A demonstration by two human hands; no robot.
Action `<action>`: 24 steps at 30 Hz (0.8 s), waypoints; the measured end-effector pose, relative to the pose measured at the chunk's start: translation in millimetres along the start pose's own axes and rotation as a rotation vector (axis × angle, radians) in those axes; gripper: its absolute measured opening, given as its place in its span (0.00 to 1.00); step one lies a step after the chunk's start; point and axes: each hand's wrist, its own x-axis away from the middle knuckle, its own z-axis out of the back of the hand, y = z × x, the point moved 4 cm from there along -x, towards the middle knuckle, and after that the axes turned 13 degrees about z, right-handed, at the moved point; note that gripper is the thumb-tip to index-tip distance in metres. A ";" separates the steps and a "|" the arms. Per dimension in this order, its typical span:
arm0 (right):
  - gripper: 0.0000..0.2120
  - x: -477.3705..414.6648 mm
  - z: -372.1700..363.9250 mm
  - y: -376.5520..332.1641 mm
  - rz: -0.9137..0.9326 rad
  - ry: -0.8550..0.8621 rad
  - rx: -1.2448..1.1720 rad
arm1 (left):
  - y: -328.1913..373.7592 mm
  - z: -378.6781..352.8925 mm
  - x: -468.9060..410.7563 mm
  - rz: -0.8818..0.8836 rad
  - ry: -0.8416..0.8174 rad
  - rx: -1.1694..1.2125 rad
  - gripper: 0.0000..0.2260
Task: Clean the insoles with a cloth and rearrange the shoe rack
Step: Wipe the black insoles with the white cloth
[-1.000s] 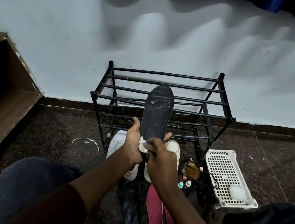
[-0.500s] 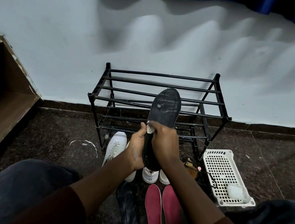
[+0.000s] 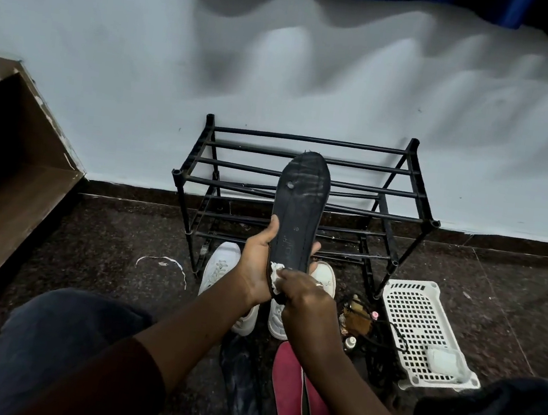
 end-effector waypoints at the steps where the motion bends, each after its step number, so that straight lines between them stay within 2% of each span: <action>1: 0.13 -4.6 0.3 2.1 -0.005 -0.040 0.027 | -0.7 -0.6 -0.5 0.011 0.019 -0.020 0.28; 4: 0.10 -23.5 0.5 15.4 -0.037 -0.094 0.087 | -2.8 -1.3 0.2 0.058 0.047 -0.057 0.32; 7: 0.08 -38.5 2.6 32.1 -0.159 -0.107 0.121 | -5.4 0.4 -1.8 0.046 0.044 -0.054 0.33; 10: 0.10 -36.5 2.5 37.7 -0.255 -0.033 0.071 | -7.0 2.7 -3.5 0.039 0.055 -0.059 0.34; 12: 0.10 -26.2 0.7 31.1 -0.242 0.024 0.044 | -5.2 4.8 -2.0 0.028 0.085 -0.061 0.33; 15: 0.12 -6.0 -4.7 15.2 -0.223 0.011 0.013 | -3.2 7.2 -1.5 0.013 0.101 -0.015 0.35; 19: 0.18 8.6 -4.2 -2.6 -0.159 0.018 0.091 | 0.2 7.3 -3.4 -0.035 0.097 0.002 0.34; 24: 0.14 -6.7 -0.8 10.1 -0.159 0.018 0.137 | -1.3 3.0 -2.3 0.007 0.080 0.004 0.33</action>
